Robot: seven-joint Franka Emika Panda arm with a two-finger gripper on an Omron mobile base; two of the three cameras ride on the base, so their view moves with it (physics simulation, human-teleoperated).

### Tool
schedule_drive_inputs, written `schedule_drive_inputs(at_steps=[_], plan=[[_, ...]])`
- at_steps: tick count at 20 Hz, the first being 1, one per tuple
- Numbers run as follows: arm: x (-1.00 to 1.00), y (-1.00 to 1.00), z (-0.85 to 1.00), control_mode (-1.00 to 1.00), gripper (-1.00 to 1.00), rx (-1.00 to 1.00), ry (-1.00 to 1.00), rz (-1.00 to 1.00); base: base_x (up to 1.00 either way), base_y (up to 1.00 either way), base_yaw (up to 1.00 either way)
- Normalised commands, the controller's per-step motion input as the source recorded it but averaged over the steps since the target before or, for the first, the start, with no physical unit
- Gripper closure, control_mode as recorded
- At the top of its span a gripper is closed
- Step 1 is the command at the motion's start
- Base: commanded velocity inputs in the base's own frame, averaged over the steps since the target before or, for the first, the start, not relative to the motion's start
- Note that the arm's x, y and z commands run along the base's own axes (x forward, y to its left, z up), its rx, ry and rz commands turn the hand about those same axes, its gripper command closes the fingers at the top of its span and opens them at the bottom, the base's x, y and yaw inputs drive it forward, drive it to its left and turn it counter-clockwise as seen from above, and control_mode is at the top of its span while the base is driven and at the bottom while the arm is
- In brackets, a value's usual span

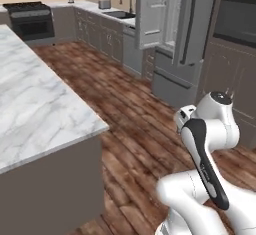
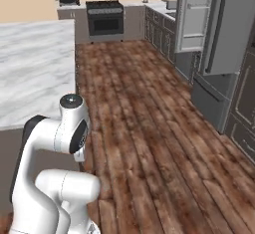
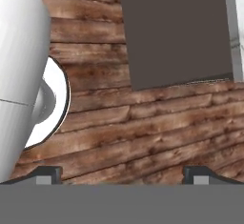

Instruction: Place two dumplings into each of the tupperware containers and then place the containers in the fridge.

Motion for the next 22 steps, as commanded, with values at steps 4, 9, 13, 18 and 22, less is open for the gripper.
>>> schedule_drive_inputs(at_steps=[4,9,13,18,22], plan=[[0.00,0.00,0.00,1.00,-1.00,0.00,0.00,0.00,-1.00,1.00,-0.31],[0.00,0.00,0.00,1.00,-1.00,0.00,0.00,0.00,-1.00,1.00,-0.39],[0.00,0.00,0.00,1.00,-1.00,0.00,0.00,0.00,-1.00,1.00,-0.40],[0.00,0.00,0.00,1.00,-1.00,0.00,0.00,0.00,-1.00,1.00,-0.36],[0.00,0.00,0.00,1.00,-1.00,0.00,0.00,0.00,-1.00,1.00,-0.33]])
